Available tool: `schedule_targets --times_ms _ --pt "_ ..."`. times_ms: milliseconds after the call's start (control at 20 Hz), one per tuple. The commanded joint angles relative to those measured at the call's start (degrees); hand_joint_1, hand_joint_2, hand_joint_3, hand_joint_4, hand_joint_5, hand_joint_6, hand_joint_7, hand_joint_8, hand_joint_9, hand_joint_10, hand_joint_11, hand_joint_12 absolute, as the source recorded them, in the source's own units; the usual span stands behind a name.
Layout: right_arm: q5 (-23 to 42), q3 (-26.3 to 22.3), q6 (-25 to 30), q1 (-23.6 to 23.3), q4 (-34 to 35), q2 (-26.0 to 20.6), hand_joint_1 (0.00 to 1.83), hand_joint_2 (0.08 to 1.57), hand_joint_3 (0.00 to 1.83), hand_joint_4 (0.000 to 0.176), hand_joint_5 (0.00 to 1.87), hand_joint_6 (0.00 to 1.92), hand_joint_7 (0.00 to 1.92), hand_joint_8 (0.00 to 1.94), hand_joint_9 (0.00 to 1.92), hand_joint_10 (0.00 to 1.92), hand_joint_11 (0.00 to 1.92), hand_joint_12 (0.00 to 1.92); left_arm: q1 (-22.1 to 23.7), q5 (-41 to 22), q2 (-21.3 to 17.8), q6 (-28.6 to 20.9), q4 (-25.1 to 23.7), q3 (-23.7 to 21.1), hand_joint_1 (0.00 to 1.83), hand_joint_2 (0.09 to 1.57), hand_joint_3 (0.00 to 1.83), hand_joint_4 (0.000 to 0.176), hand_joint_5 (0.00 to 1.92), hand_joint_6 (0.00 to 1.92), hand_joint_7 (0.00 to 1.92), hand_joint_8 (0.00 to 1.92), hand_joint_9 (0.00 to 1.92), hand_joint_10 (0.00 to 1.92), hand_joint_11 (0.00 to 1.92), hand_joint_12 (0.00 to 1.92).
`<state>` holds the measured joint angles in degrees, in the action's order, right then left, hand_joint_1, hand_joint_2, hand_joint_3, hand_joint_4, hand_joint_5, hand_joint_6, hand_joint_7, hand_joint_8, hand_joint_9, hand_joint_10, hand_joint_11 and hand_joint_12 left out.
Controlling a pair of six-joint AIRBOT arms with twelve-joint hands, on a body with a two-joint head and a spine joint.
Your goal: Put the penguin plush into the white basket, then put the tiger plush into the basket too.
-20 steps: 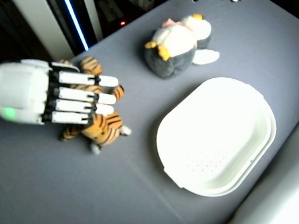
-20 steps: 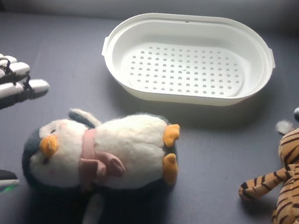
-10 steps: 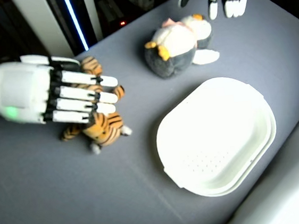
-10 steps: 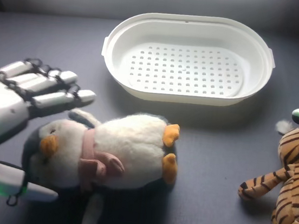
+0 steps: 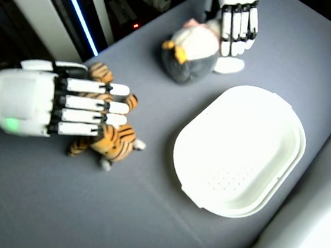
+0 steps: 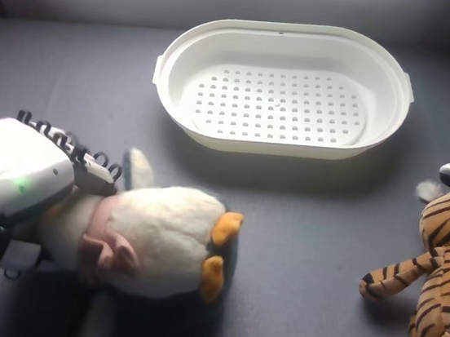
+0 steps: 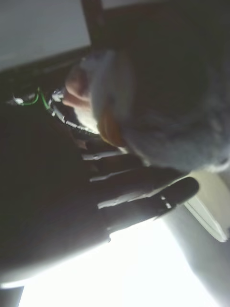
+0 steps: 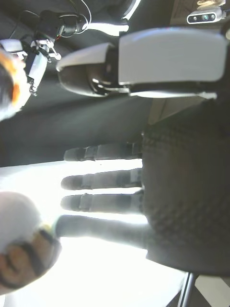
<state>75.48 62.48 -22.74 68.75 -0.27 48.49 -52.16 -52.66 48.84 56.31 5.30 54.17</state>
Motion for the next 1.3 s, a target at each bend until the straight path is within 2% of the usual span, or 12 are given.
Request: schedule_targets --times_ms 0,250,350,400,450,500,750,850,900,950,1050,1250 --pt "6.68 0.18 0.53 -0.25 1.38 0.02 0.62 1.14 0.01 0.075 0.36 0.0 0.33 0.0 0.33 0.0 0.32 0.15 0.57 -12.32 -1.37 -1.55 -1.08 -0.31 1.25 1.16 0.0 0.0 0.94 0.81 0.85 1.43 0.98 1.35 1.01 1.62" --pt "6.67 0.26 0.53 -0.25 1.4 0.25 0.61 1.16 0.01 0.069 0.36 0.0 0.32 0.0 0.32 0.0 0.31 0.14 4.12 -22.05 -4.13 -1.83 -2.2 -0.13 1.37 1.11 0.0 0.0 0.94 0.93 0.93 1.05 0.95 1.22 0.84 1.36" --pt "6.67 0.34 0.53 -0.25 1.41 0.38 0.6 1.16 0.01 0.076 0.35 0.0 0.33 0.0 0.33 0.0 0.33 0.14 9.74 -18.62 -2.37 0.91 -1.32 2.29 1.27 1.12 0.0 0.0 1.01 0.77 0.95 1.19 0.94 1.07 0.8 1.4" --pt "6.67 0.54 0.53 -0.25 1.41 0.53 0.6 1.16 0.01 0.078 0.36 0.0 0.33 0.0 0.34 0.01 0.34 0.14 14.59 -13.74 0.16 2.71 -0.68 5.11 1.28 1.09 0.0 0.0 1.07 0.62 1.04 1.1 0.96 0.89 0.67 1.37" --pt "6.67 0.78 0.61 -0.25 1.4 0.65 0.6 1.17 0.01 0.077 0.35 0.0 0.32 0.0 0.33 0.0 0.34 0.14 17.24 -10.53 1.77 3.49 -0.42 6.93 1.38 1.05 0.0 0.0 1.11 0.5 1.14 0.79 1.06 1.05 0.79 1.27" --pt "6.67 0.96 0.77 -0.25 1.39 0.74 0.6 1.17 0.01 0.079 0.35 0.0 0.32 0.0 0.33 0.0 0.34 0.14 20.84 -6.46 3.73 4.13 -0.41 9.37 1.38 1.06 0.0 0.0 1.04 0.79 1.13 0.71 1.03 1.03 0.8 1.15" --pt "6.59 1.46 1.13 -0.27 0.98 1.52 0.6 1.17 0.0 0.04 0.4 0.01 0.34 0.0 0.34 0.01 0.36 0.12 30.68 8.01 10.44 11.95 3.95 17.36 1.37 1.12 0.0 0.0 0.86 0.95 0.96 1.05 0.95 1.25 0.79 1.21" --pt "6.51 1.66 1.63 -0.28 0.98 1.8 0.61 1.16 0.0 0.017 0.42 0.01 0.36 0.01 0.36 0.01 0.37 0.12 30.94 10.1 11.7 12.98 5.87 19.14 1.14 1.0 0.0 0.0 0.63 0.09 0.64 0.18 0.65 0.51 0.46 1.22" --pt "6.5 1.68 1.76 -0.28 0.87 1.81 0.64 1.18 0.0 0.012 0.41 0.0 0.35 0.0 0.34 0.0 0.34 0.1 30.35 10.56 11.82 13.2 6.86 19.41 1.0 0.98 0.0 0.022 0.47 0.02 0.48 0.04 0.54 0.23 0.34 1.06" --pt "6.53 1.64 1.86 -0.28 0.71 1.79 0.65 1.18 0.01 0.006 0.41 0.0 0.35 0.0 0.33 0.0 0.33 0.1 29.46 10.08 11.67 13.2 7.43 19.17 0.94 0.97 0.0 0.088 0.35 0.0 0.38 0.01 0.48 0.09 0.26 0.96" --pt "6.74 1.5 1.88 -0.28 0.47 1.7 0.62 1.19 0.01 0.051 0.4 0.0 0.35 0.0 0.32 0.0 0.31 0.09 27.95 8.71 11.17 13.2 7.68 18.27 0.84 0.94 0.0 0.167 0.14 0.0 0.18 0.0 0.23 0.0 0.01 0.81" --pt "10.11 0.59 1.81 -0.29 -0.6 0.77 0.65 1.2 0.0 0.107 0.38 0.0 0.35 0.0 0.32 0.0 0.32 0.08 24.04 2.12 7.78 12.51 5.27 13.01 0.75 0.95 0.0 0.176 0.03 0.0 0.03 0.0 0.12 0.0 0.0 0.65"
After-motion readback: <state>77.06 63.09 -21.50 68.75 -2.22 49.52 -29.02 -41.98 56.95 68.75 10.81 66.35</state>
